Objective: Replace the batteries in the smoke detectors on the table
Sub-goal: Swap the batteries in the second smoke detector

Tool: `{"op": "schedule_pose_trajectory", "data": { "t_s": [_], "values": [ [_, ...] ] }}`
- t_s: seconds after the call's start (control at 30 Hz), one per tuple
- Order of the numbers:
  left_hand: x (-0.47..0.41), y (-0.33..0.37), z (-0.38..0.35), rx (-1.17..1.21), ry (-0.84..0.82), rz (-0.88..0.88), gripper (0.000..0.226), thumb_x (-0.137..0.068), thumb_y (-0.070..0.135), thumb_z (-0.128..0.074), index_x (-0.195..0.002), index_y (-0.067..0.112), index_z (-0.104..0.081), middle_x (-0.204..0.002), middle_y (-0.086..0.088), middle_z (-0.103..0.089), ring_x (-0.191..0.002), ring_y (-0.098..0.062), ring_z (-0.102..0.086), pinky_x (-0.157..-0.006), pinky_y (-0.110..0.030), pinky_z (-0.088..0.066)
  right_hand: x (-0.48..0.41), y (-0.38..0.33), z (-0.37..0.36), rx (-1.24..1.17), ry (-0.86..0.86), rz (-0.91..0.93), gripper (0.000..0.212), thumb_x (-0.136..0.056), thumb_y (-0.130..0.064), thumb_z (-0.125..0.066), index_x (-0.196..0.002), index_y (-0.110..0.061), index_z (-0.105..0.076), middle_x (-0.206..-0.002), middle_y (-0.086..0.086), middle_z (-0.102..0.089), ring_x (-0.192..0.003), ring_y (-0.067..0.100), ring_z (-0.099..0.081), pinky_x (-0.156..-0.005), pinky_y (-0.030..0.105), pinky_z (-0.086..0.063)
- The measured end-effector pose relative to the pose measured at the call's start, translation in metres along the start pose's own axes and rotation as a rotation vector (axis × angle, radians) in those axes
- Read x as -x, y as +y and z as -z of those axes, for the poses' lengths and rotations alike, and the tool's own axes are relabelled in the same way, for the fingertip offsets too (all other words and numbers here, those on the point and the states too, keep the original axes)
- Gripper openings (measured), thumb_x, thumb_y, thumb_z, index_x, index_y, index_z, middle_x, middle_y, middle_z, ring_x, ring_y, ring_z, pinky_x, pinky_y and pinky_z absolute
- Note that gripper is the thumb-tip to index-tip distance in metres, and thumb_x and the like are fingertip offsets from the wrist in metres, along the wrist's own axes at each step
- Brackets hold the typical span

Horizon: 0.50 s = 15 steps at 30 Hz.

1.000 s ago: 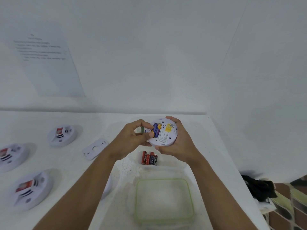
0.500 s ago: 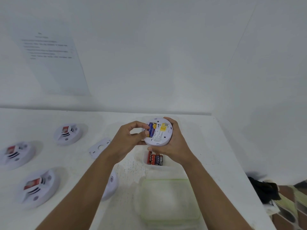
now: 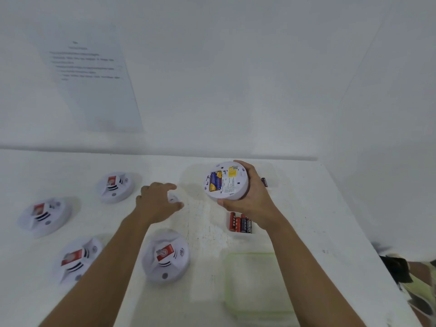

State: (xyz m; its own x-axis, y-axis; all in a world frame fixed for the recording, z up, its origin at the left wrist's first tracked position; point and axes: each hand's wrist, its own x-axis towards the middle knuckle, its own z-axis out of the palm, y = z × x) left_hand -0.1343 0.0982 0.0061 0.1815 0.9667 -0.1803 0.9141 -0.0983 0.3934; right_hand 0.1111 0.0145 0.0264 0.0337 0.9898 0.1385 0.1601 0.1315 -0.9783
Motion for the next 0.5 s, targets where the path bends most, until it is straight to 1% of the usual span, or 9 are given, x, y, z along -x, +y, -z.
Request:
{"op": "schedule_pose_trajectory", "data": {
  "t_s": [0.07,0.1,0.17,0.2,0.27,0.33,0.37,0.47,0.5],
  "values": [
    [-0.001,-0.008,-0.001,-0.114,-0.053,0.050,0.072,-0.087,0.052,-0.063,-0.149,0.030,-0.032,-0.155,-0.007,-0.032,-0.140,-0.033,-0.027,-0.110,-0.049,-0.028,0.000,0.001,-0.005,-0.018,-0.007,-0.001,0.084,-0.069,0.005,-0.087,-0.136,-0.023,-0.045,-0.131,-0.005,-0.058,-0.119,0.005,-0.059,-0.082,0.025,-0.058],
    [-0.002,-0.013,-0.003,-0.153,-0.077,0.053,0.076,-0.087,0.054,-0.062,-0.151,0.030,-0.027,-0.155,-0.006,-0.031,-0.140,-0.033,-0.028,-0.110,-0.050,-0.028,0.000,0.002,-0.007,-0.038,-0.015,-0.005,0.084,-0.070,0.003,-0.088,-0.137,-0.022,-0.045,-0.133,-0.003,-0.058,-0.121,0.008,-0.059,-0.084,0.026,-0.058],
    [-0.003,-0.024,-0.006,-0.177,-0.111,0.037,0.083,-0.085,0.056,-0.064,-0.152,0.030,-0.024,-0.155,-0.006,-0.033,-0.139,-0.032,-0.031,-0.109,-0.048,-0.031,0.001,0.003,-0.011,-0.078,-0.028,-0.009,0.084,-0.070,0.001,-0.088,-0.140,-0.021,-0.045,-0.135,0.000,-0.058,-0.124,0.014,-0.059,-0.086,0.029,-0.058],
    [-0.002,-0.028,-0.006,-0.154,-0.111,0.021,0.084,-0.084,0.054,-0.067,-0.152,0.028,-0.025,-0.154,-0.006,-0.035,-0.138,-0.031,-0.033,-0.110,-0.047,-0.032,0.001,0.004,-0.012,-0.093,-0.032,-0.011,0.084,-0.071,0.000,-0.087,-0.140,-0.021,-0.045,-0.136,0.001,-0.058,-0.125,0.015,-0.059,-0.087,0.029,-0.058],
    [0.001,-0.030,-0.006,-0.068,-0.069,-0.014,0.080,-0.084,0.043,-0.071,-0.150,0.022,-0.032,-0.149,-0.008,-0.043,-0.135,-0.029,-0.040,-0.109,-0.041,-0.034,0.002,0.005,-0.015,-0.112,-0.037,-0.020,0.086,-0.071,-0.005,-0.088,-0.142,-0.022,-0.044,-0.138,0.001,-0.057,-0.127,0.016,-0.058,-0.090,0.032,-0.058],
    [0.006,-0.028,-0.005,-0.012,-0.004,-0.034,0.075,-0.083,0.034,-0.075,-0.146,0.016,-0.039,-0.142,-0.008,-0.052,-0.128,-0.026,-0.049,-0.103,-0.036,-0.039,0.003,0.006,-0.017,-0.136,-0.049,-0.036,0.088,-0.069,-0.011,-0.089,-0.144,-0.025,-0.043,-0.140,0.002,-0.056,-0.129,0.018,-0.057,-0.093,0.035,-0.057],
    [0.008,-0.026,-0.004,-0.007,0.014,-0.030,0.075,-0.081,0.032,-0.076,-0.145,0.015,-0.041,-0.139,-0.007,-0.054,-0.125,-0.025,-0.052,-0.099,-0.035,-0.042,0.004,0.007,-0.018,-0.154,-0.058,-0.046,0.089,-0.068,-0.012,-0.089,-0.144,-0.026,-0.043,-0.140,0.001,-0.056,-0.128,0.018,-0.057,-0.094,0.036,-0.057],
    [0.011,-0.024,-0.002,0.032,0.031,0.002,0.083,-0.074,0.035,-0.079,-0.144,0.014,-0.042,-0.137,-0.007,-0.054,-0.122,-0.024,-0.053,-0.094,-0.034,-0.044,0.006,0.007,-0.018,-0.192,-0.101,-0.059,0.088,-0.068,-0.003,-0.087,-0.142,-0.024,-0.044,-0.138,0.000,-0.058,-0.127,0.018,-0.058,-0.094,0.036,-0.056],
    [0.013,-0.021,0.001,0.072,0.049,0.005,0.081,-0.073,0.036,-0.080,-0.143,0.013,-0.045,-0.136,-0.007,-0.054,-0.119,-0.023,-0.054,-0.093,-0.033,-0.044,0.007,0.008,-0.019,-0.201,-0.118,-0.056,0.087,-0.068,0.001,-0.085,-0.142,-0.022,-0.044,-0.137,-0.001,-0.059,-0.127,0.018,-0.058,-0.094,0.036,-0.056]
  ]
}}
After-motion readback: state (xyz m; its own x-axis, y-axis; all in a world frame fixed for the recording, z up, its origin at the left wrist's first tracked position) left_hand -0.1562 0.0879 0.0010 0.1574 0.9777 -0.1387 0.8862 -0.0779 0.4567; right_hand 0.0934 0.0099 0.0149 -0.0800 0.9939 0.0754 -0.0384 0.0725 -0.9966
